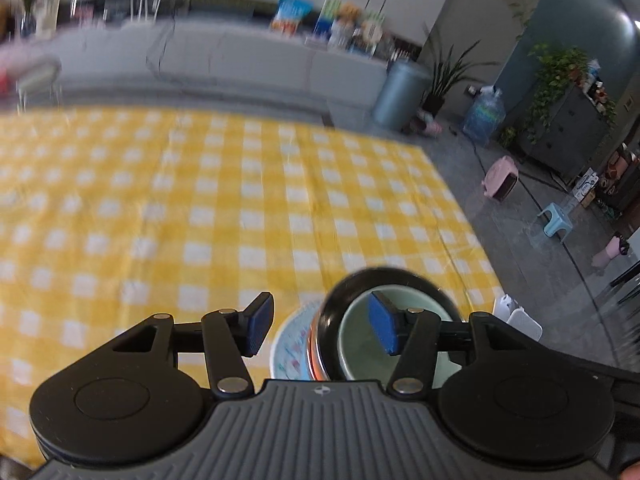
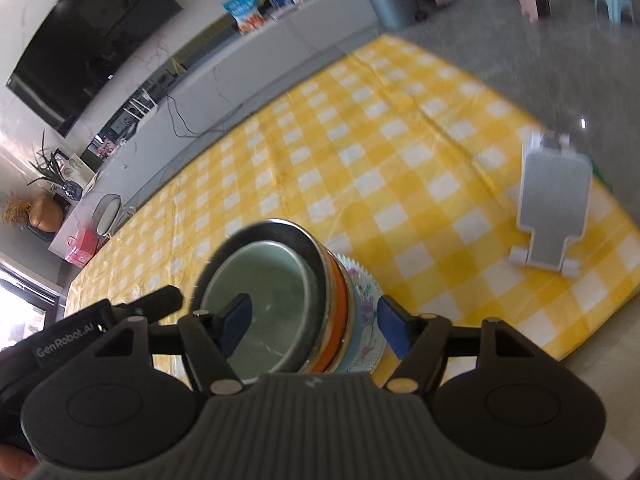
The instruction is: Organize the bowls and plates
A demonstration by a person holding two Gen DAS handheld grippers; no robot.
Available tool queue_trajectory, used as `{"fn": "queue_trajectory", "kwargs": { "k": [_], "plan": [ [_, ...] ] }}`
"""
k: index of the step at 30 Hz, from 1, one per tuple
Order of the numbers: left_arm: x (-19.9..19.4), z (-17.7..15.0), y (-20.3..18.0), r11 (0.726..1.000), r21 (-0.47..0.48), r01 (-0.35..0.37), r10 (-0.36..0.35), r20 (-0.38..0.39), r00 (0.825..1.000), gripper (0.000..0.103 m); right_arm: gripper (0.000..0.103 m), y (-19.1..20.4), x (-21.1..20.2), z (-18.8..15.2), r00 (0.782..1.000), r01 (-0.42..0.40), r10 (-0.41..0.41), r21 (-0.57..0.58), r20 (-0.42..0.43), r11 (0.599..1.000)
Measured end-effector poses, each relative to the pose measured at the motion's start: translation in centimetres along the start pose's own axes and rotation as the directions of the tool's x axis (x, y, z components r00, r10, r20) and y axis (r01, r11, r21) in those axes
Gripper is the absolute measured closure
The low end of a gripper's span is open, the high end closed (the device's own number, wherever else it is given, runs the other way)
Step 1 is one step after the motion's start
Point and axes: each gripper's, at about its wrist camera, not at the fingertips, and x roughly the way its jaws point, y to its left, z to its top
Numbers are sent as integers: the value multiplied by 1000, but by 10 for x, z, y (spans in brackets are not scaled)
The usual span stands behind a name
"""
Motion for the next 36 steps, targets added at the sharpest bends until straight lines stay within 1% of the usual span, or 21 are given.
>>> {"fn": "queue_trajectory", "kwargs": {
  "k": [3, 6, 10, 11, 14, 18, 21, 23, 25, 26, 27, 29, 31, 33, 34, 36],
  "plan": [
    [-23, -1, -6, 998, 56, -13, 9, 66, 998, 40, 34, 11, -20, -3, 999, 6, -3, -61, 50, 998],
    [-45, -5, -11, 993, 108, -38, 24, 127, 992, 40, 32, 22, -42, -11, 994, 4, 10, -120, 109, 993],
    [-70, -14, -19, 984, 172, -56, 20, 201, 979, 40, 28, 34, -72, -26, 980, 13, 28, -206, 198, 978],
    [-72, -16, -22, 981, 187, -55, 13, 217, 976, 40, 27, 37, -79, -30, 975, 26, 26, -229, 223, 973],
    [-84, -29, -28, 971, 230, -66, 3, 265, 964, 40, 26, 41, -98, -45, 956, 62, 24, -282, 292, 957],
    [-98, -50, -34, 954, 282, -100, 0, 334, 943, 40, 24, 38, -118, -64, 934, 88, 32, -315, 356, 945],
    [-104, -61, -37, 949, 301, -100, -15, 358, 933, 40, 22, 36, -129, -80, 916, 111, 31, -328, 400, 938],
    [-107, -68, -38, 948, 304, -92, -28, 370, 929, 40, 22, 34, -134, -91, 899, 141, 22, -337, 438, 931],
    [-109, -76, -38, 948, 305, -95, -37, 399, 916, 40, 21, 33, -139, -103, 878, 180, 9, -349, 479, 920],
    [-110, -79, -37, 947, 304, -101, -33, 406, 913, 40, 17, 32, -141, -110, 867, 197, 7, -356, 498, 914],
    [-108, -83, -38, 948, 302, -104, -28, 404, 914, 40, 15, 32, -143, -115, 857, 211, 5, -358, 516, 909],
    [-103, -91, -37, 950, 298, -91, -30, 379, 925, 40, 15, 30, -144, -126, 841, 229, 2, -359, 542, 905],
    [-99, -101, -34, 953, 291, -82, -30, 362, 932, 40, 15, 29, -142, -134, 837, 230, 3, -357, 548, 905],
    [-94, -110, -32, 954, 286, -83, -26, 359, 933, 40, 14, 28, -138, -142, 833, 239, -3, -354, 554, 904],
    [-93, -114, -32, 953, 290, -89, -23, 360, 933, 39, 14, 28, -137, -146, 831, 250, -13, -353, 556, 902],
    [-90, -121, -31, 942, 312, -123, 1, 363, 932, 34, 14, 27, -131, -153, 828, 275, -39, -345, 559, 897]
  ]
}}
